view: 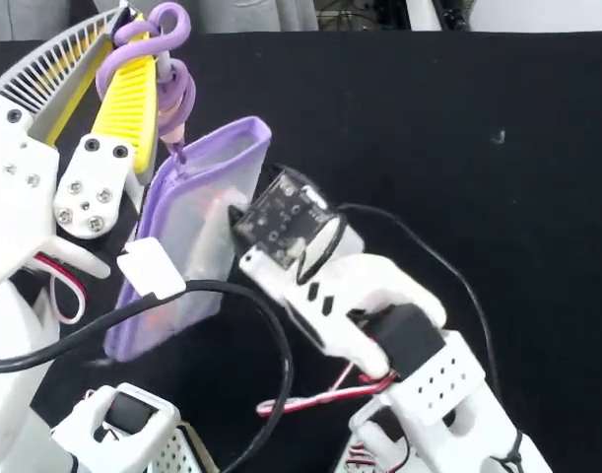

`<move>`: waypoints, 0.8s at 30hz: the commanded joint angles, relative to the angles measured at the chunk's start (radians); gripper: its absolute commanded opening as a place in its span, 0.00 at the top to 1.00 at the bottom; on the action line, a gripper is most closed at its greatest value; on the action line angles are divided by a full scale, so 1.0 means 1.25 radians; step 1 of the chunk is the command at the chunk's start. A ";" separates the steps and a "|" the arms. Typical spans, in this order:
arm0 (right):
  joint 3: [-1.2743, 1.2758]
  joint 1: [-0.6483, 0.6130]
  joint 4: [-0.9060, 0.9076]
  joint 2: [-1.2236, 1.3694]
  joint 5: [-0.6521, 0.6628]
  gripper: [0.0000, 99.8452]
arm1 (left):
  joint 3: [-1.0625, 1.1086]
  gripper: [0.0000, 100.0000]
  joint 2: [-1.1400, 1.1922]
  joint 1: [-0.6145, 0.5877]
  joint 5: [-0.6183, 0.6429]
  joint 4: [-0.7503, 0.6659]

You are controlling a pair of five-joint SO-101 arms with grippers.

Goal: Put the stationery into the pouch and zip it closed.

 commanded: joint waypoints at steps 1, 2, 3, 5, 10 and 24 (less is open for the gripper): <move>-0.047 0.033 -0.053 0.030 0.010 0.79 | -0.039 0.97 -0.006 0.009 0.022 -0.029; -0.048 0.033 -0.068 0.045 0.010 0.79 | -0.039 0.97 -0.006 0.009 0.033 -0.029; -0.050 0.033 -0.086 0.060 0.010 0.79 | -0.039 0.97 -0.006 0.009 0.041 -0.029; -0.056 0.033 -0.133 0.087 0.010 0.79 | -0.039 0.97 -0.006 0.009 0.044 -0.029; -0.105 0.033 -0.113 0.131 0.004 0.79 | -0.039 0.97 -0.007 0.004 0.042 -0.005; -0.255 0.032 -0.168 0.288 0.002 0.79 | -0.039 0.97 -0.002 0.010 0.081 -0.026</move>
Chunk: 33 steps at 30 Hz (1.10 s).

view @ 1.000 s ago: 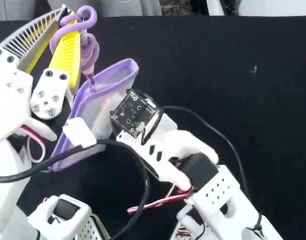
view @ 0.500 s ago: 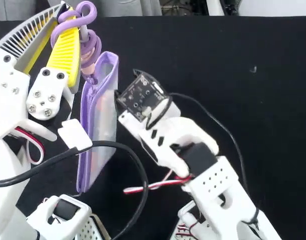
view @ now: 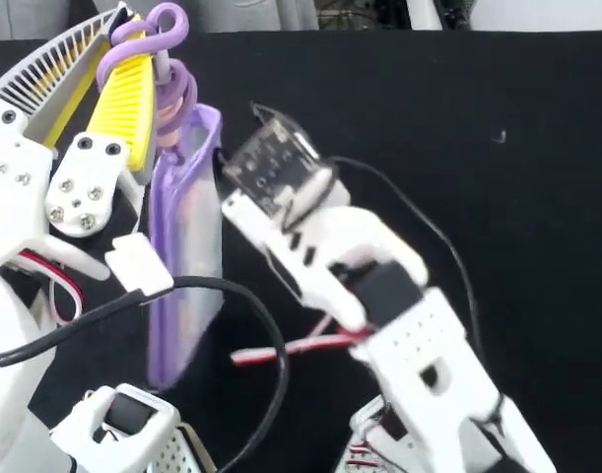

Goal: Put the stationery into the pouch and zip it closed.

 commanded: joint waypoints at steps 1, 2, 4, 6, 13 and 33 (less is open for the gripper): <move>-0.102 0.012 -0.026 0.090 0.002 0.79 | -0.039 0.97 -0.002 0.010 0.016 -0.028; -0.127 0.012 -0.020 0.111 0.000 0.79 | -0.039 0.97 -0.002 0.010 0.016 -0.028; -0.160 0.015 0.007 0.117 -0.028 0.79 | -0.039 0.97 -0.005 0.007 0.015 -0.025; -0.185 0.016 0.049 0.099 -0.061 0.79 | -0.039 0.97 -0.006 0.004 0.011 -0.022; -0.195 0.012 0.167 -0.046 -0.076 0.78 | -0.031 0.97 -0.007 0.004 0.016 -0.010; -0.106 -0.344 0.260 -0.300 -0.101 0.78 | -0.031 0.97 -0.007 0.004 0.016 0.005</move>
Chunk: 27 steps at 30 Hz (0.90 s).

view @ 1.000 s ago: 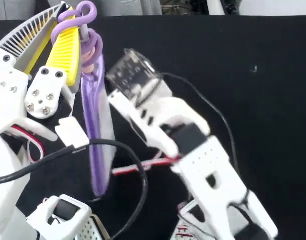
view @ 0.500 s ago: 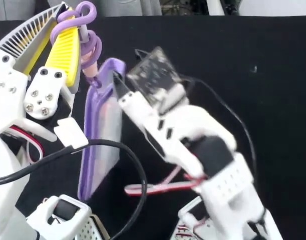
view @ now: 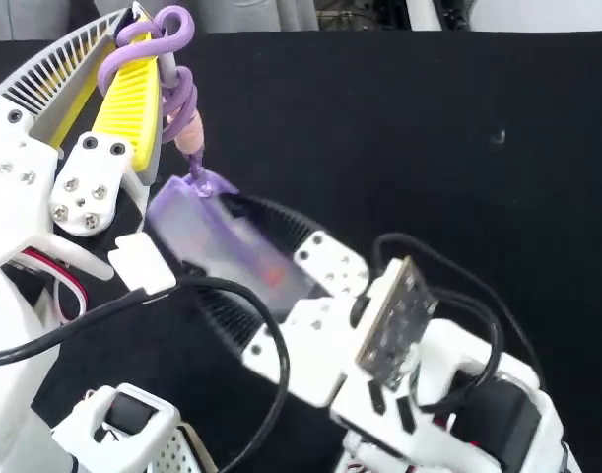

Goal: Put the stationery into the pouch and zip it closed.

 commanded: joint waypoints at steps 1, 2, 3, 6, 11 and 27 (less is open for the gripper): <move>0.046 -0.022 -0.043 0.017 0.033 0.78 | -0.031 0.97 -0.007 0.001 0.009 0.016; 0.066 -0.022 -0.047 0.017 0.034 0.78 | -0.031 0.97 -0.007 0.001 0.009 0.031; 0.082 -0.022 -0.047 0.017 0.037 0.78 | -0.031 0.97 -0.007 0.003 0.009 0.045; 0.109 -0.018 -0.038 0.012 0.038 0.78 | -0.031 0.97 -0.007 0.006 0.009 0.086; 0.111 0.053 0.011 -0.073 0.038 0.78 | -0.031 0.97 0.000 0.002 0.009 0.204; 0.250 0.211 0.117 -0.207 0.118 0.75 | -0.023 0.97 -0.006 0.002 0.009 0.363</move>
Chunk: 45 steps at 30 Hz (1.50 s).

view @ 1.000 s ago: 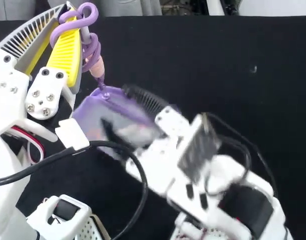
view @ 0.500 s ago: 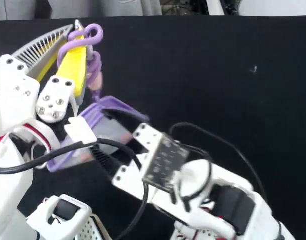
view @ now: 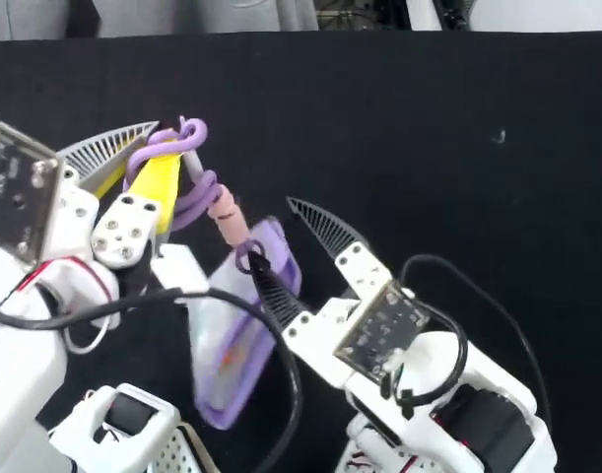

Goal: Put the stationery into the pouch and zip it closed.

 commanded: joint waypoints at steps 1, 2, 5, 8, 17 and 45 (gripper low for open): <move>-0.004 0.012 0.045 -0.001 0.010 0.73 | -0.012 0.97 -0.006 -0.001 0.007 0.000; -0.008 0.012 0.049 -0.001 0.015 0.72 | -0.003 0.97 -0.006 -0.001 0.005 0.000; -0.015 0.012 0.072 -0.001 0.061 0.71 | 0.017 0.97 -0.006 -0.001 0.002 -0.002; -0.034 0.014 0.112 -0.001 0.096 0.71 | 0.013 0.97 -0.006 -0.024 0.002 -0.006; -0.190 0.014 0.258 0.007 0.194 0.71 | 0.017 0.97 -0.006 -0.131 0.002 -0.068; 0.058 0.250 0.300 0.001 0.446 0.71 | 0.012 0.97 -0.006 -0.133 0.001 -0.071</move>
